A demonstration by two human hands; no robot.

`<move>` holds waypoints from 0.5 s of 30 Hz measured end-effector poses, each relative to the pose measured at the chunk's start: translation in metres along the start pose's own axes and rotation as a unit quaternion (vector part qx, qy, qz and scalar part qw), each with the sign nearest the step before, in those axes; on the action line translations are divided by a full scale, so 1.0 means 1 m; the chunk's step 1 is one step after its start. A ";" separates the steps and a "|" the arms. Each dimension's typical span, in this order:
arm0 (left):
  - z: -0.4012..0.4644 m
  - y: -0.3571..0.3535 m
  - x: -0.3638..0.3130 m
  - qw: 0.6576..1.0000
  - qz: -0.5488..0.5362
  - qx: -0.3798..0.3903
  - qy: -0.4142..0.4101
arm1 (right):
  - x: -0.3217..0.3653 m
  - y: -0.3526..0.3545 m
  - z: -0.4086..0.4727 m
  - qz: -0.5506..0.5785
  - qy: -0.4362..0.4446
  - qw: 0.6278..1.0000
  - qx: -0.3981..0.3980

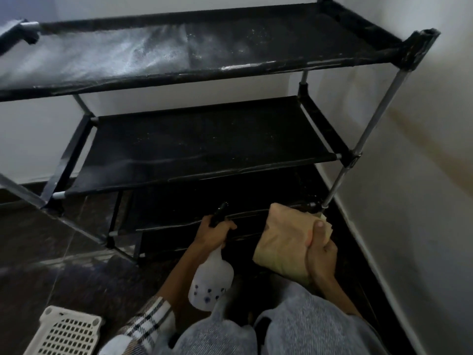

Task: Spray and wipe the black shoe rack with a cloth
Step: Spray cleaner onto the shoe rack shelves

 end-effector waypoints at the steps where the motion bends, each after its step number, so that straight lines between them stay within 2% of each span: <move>1: -0.002 0.009 0.009 1.000 -0.016 -0.014 -0.010 | -0.001 -0.004 -0.003 -0.003 -0.006 1.000 0.007; 5: -0.015 0.052 0.041 0.990 -0.076 -0.101 -0.061 | -0.007 -0.019 -0.019 -0.018 -0.033 0.999 0.033; 7: -0.019 0.072 0.057 0.985 -0.084 -0.146 -0.047 | -0.011 -0.027 -0.028 -0.030 -0.045 0.998 0.042; 15: -0.031 0.104 0.126 0.984 -0.015 -0.178 0.001 | -0.028 -0.056 -0.050 -0.072 -0.054 0.992 0.088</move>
Point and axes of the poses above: each hand's wrist, its own z-axis towards the middle knuckle, its own y-axis out of the back of the hand, x = y × z, the point moved 1 cm from there along z, towards the middle knuckle, and after that the axes turned 9 degrees about z, right-handed, at the moved point
